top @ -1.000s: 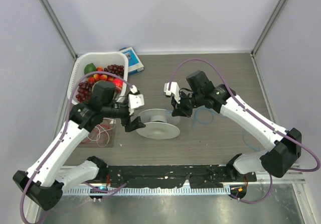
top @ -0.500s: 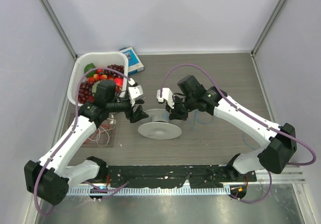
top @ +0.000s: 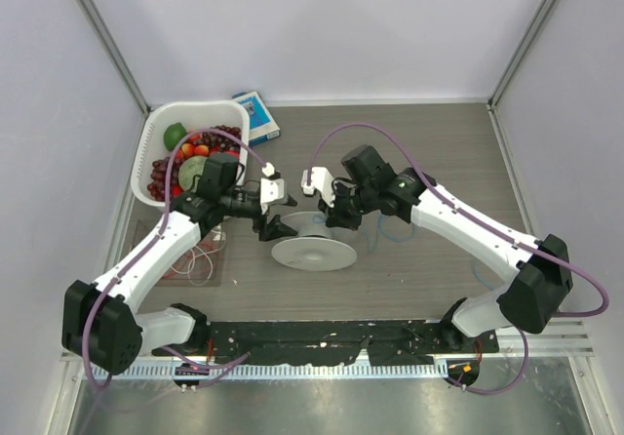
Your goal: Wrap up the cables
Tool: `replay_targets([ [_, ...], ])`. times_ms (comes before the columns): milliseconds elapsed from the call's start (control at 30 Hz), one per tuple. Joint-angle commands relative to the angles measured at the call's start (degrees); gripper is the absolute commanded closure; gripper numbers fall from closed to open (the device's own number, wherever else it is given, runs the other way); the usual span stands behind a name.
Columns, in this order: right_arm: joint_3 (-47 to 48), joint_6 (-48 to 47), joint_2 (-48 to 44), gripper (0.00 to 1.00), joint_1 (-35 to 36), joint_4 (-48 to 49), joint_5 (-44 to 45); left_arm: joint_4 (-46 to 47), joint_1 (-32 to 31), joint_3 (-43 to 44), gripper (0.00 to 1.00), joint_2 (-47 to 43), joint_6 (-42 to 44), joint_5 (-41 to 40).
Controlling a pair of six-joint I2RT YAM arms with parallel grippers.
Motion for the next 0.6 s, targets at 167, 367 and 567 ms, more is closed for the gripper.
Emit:
replay_targets([
  [167,-1.7,1.7,-0.4,0.99,1.9,4.9,1.9,13.8,-0.2,-5.6,0.32,2.0,1.6,6.7],
  [367,-2.2,2.5,0.3,0.99,2.4,6.0,2.9,19.2,-1.7,-7.9,0.36,2.7,-0.6,6.5],
  [567,-2.5,4.7,0.6,0.99,2.5,8.2,4.1,28.2,-2.4,-9.6,0.4,4.1,-7.2,6.4],
])
